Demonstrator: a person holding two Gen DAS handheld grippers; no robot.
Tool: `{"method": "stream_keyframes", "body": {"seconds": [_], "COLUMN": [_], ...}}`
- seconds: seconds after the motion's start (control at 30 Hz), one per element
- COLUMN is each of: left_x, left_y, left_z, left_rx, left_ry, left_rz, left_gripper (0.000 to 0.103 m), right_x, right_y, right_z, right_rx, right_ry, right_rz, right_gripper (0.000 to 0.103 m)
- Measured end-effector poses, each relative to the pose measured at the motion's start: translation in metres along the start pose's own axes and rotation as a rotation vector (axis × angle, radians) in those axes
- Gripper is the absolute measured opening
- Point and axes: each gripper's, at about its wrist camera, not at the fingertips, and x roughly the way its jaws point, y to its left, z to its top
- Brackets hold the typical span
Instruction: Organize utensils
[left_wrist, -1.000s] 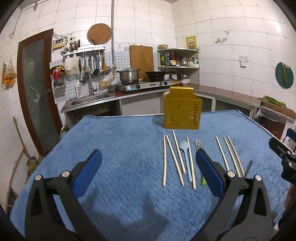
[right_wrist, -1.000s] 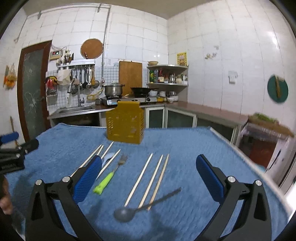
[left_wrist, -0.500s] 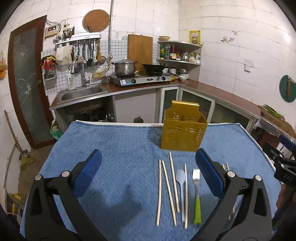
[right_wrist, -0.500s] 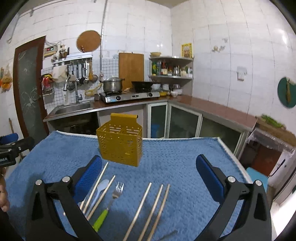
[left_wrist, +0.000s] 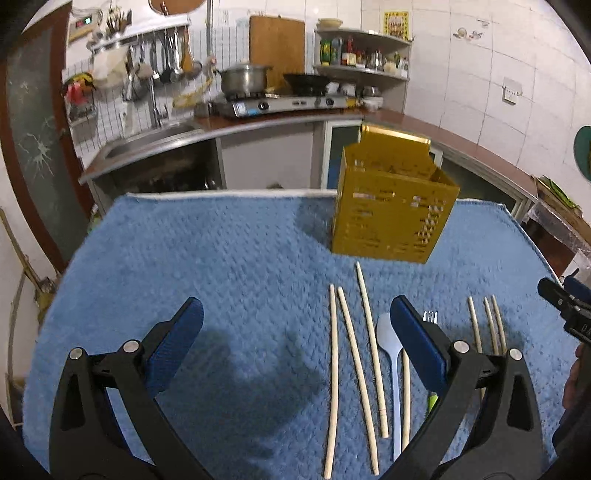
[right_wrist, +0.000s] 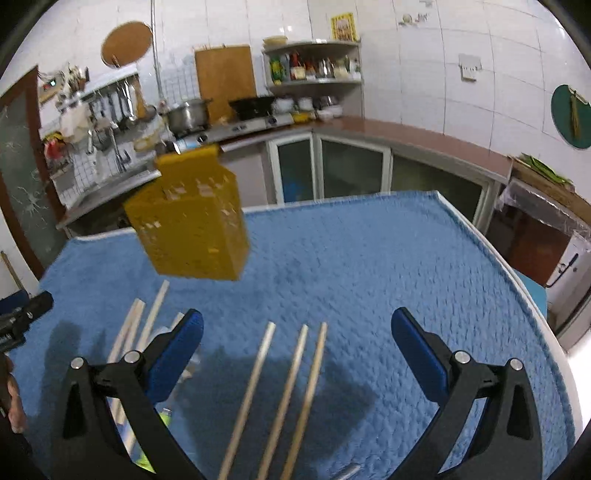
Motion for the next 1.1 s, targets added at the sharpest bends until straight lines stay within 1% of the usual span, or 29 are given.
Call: {"method": "stream_keyframes", "body": {"seconds": [0.1,0.23,0.3,0.43,0.47,0.53,0.57,0.6,0.63,0.67,0.7,0.73,0.8,0.83,0.87,0.9,1.0,1.1], "left_x": [0.020,0.040,0.049,0.063,0.066,0.071,0.073,0.075,0.078,0.081,0.083,0.085,0.090,0.093,0.095,0.099,0.109,0.114], "left_y": [0.002,0.000,0.003,0.003,0.002,-0.001,-0.004,-0.007,-0.010,-0.012,-0.013,-0.015,-0.016,-0.016,-0.017,-0.017,-0.017,-0.018], "left_z": [-0.003,-0.009,-0.012,-0.015,-0.016,-0.017,-0.018,-0.018,-0.018,-0.018,-0.018,-0.018,-0.016,-0.016,-0.016,-0.016,-0.018,-0.020], "left_rx": [-0.015,-0.008,-0.016,-0.016,-0.014,-0.002,0.012,0.028,0.046,0.055,0.062,0.067,0.069,0.072,0.076,0.079,0.059,0.043], "left_ry": [0.043,0.087,0.105,0.157,0.167,0.175,0.180,0.184,0.193,0.202,0.210,0.220,0.233,0.238,0.245,0.256,0.294,0.297], "left_rz": [-0.025,-0.011,-0.005,-0.014,-0.013,-0.019,-0.016,-0.012,-0.010,-0.008,-0.009,-0.012,-0.011,-0.010,-0.009,-0.013,-0.033,-0.040], "left_gripper": [0.098,0.097,0.092,0.082,0.079,0.079,0.079,0.077,0.075,0.070,0.066,0.065,0.059,0.058,0.054,0.050,0.046,0.046], "right_x": [0.018,0.039,0.045,0.061,0.064,0.068,0.070,0.073,0.076,0.078,0.081,0.081,0.084,0.084,0.085,0.086,0.088,0.089], "right_y": [-0.005,-0.008,-0.011,-0.018,-0.019,-0.020,-0.020,-0.020,-0.020,-0.021,-0.021,-0.022,-0.021,-0.021,-0.021,-0.022,-0.023,-0.022], "right_z": [-0.015,-0.026,-0.030,-0.037,-0.039,-0.041,-0.042,-0.043,-0.043,-0.043,-0.043,-0.044,-0.045,-0.046,-0.046,-0.047,-0.048,-0.049], "right_rx": [-0.029,-0.056,-0.054,-0.059,-0.057,-0.053,-0.052,-0.049,-0.042,-0.037,-0.033,-0.033,-0.035,-0.035,-0.032,-0.026,-0.012,-0.016], "right_ry": [0.036,0.092,0.112,0.171,0.182,0.198,0.205,0.215,0.228,0.240,0.252,0.258,0.267,0.271,0.278,0.283,0.290,0.288], "right_rz": [-0.033,-0.068,-0.070,-0.079,-0.079,-0.087,-0.095,-0.094,-0.087,-0.084,-0.084,-0.085,-0.085,-0.086,-0.085,-0.076,-0.063,-0.063], "right_gripper": [0.099,0.099,0.098,0.080,0.079,0.077,0.072,0.069,0.064,0.060,0.058,0.055,0.052,0.049,0.045,0.044,0.040,0.037]}}
